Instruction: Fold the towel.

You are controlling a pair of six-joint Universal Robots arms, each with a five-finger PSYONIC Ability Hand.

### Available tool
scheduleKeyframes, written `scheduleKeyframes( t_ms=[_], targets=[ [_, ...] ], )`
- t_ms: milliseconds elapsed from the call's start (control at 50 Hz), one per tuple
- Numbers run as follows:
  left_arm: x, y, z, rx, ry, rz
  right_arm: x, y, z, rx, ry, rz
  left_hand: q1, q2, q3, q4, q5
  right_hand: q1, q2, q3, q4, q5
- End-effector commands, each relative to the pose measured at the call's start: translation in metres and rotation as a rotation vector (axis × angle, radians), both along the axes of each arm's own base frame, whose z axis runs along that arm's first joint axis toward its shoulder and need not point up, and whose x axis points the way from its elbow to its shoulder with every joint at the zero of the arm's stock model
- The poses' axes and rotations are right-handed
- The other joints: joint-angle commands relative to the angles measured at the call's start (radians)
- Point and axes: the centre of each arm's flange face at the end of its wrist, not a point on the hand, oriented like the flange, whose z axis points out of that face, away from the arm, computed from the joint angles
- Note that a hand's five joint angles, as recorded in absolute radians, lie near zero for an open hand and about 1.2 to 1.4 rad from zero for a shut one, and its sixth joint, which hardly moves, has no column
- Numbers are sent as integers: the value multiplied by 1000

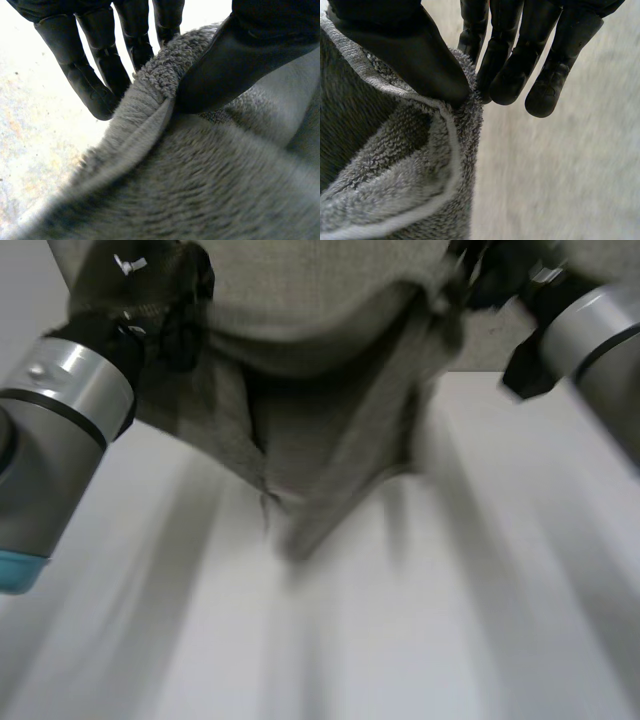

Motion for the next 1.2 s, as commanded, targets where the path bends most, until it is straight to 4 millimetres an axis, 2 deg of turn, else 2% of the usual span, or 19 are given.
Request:
scheduleKeyframes(
  t_ms=[20, 60, 80, 100, 120, 160, 180, 200, 220, 240, 280, 320, 460, 560, 600, 660, 820, 980, 1200],
  targets=[
    [-1, 4, -4, 40, 36, -23, -9, 7, 19, -34, 21, 62, 21, -47, -146, -113, -239, 77, 116, 67, 65, 77],
    [-4, -2, -32, 115, -5, -20, 6, 5, -8, 50, 71, 157, 21, -47, -146, -113, -239, 77, 116, 67, 65, 77],
    [-4, -2, -32, 115, -5, -20, 6, 5, -8, 51, 72, 158, 21, -47, -146, -113, -239, 77, 116, 67, 65, 77],
    [-7, -5, -50, 166, -33, -21, 18, 5, -27, 98, 106, 205, 21, -47, -146, -113, -239, 77, 116, 67, 65, 77],
    [-7, -5, -51, 166, -33, -21, 18, 5, -27, 98, 106, 205, 21, -47, -146, -113, -239, 77, 116, 67, 65, 77],
    [-10, -4, -85, 270, -88, -29, 32, 3, -62, 160, 196, 244, 21, -47, -146, -113, -239, 77, 116, 67, 65, 77],
    [-10, -4, -85, 271, -88, -29, 32, 3, -62, 160, 197, 244, 21, -47, -146, -113, -239, 77, 116, 67, 65, 77],
    [-10, -3, -103, 325, -120, -29, 33, -2, -79, 182, 250, 237, 21, -47, -146, -113, -239, -125, -87, -136, -138, -125],
    [-9, -1, -122, 378, -150, -30, 33, -6, -96, 201, 305, 228, 21, -47, -146, -113, -239, -496, -458, -507, -509, -496],
    [-9, -1, -122, 379, -150, -30, 33, -6, -96, 201, 306, 228, 21, -47, -146, -113, -239, -500, -462, -511, -513, -500],
    [-8, 0, -154, 465, -199, -25, 30, -16, -126, 237, 414, 206, 21, -47, -146, -113, -239, -991, -953, -1002, -1004, -991],
    [-8, 1, -164, 490, -218, -27, 25, -21, -135, 252, 457, 179, 21, -47, -146, -113, -239, -1141, -1103, -1152, -1154, -1142],
    [-7, -3, -174, 500, -249, -17, 16, -20, -142, 251, 561, 130, 21, -47, -146, -113, -239, -1144, -1106, -1155, -1157, -1145],
    [-4, -5, -170, 490, -242, -8, 4, -9, -121, 186, 599, 103, 21, -47, -146, -113, -239, -1144, -1106, -1155, -1157, -1145],
    [-4, -4, -170, 493, -244, -8, -10, -6, -110, 142, 630, 68, 21, -47, -146, -113, -239, -1144, -1106, -1155, -1157, -1145],
    [-3, -2, -171, 495, -245, -8, -13, -3, -109, 117, 655, 60, 21, -47, -146, -113, -239, -1144, -1106, -1155, -1157, -1145],
    [0, 5, -169, 498, -247, -11, -12, -3, -131, 12, 790, 60, 21, -47, -146, -113, -239, -1125, -1087, -1136, -1138, -1125],
    [2, 11, -172, 510, -254, -14, 1, -37, -188, -109, 934, 61, 21, -47, -146, -113, -239, -970, -932, -981, -983, -970],
    [3, 13, -173, 514, -256, -13, 29, -50, -232, -323, 1096, 83, 21, -47, -146, -113, -239, -829, -791, -840, -842, -829]
  ],
)
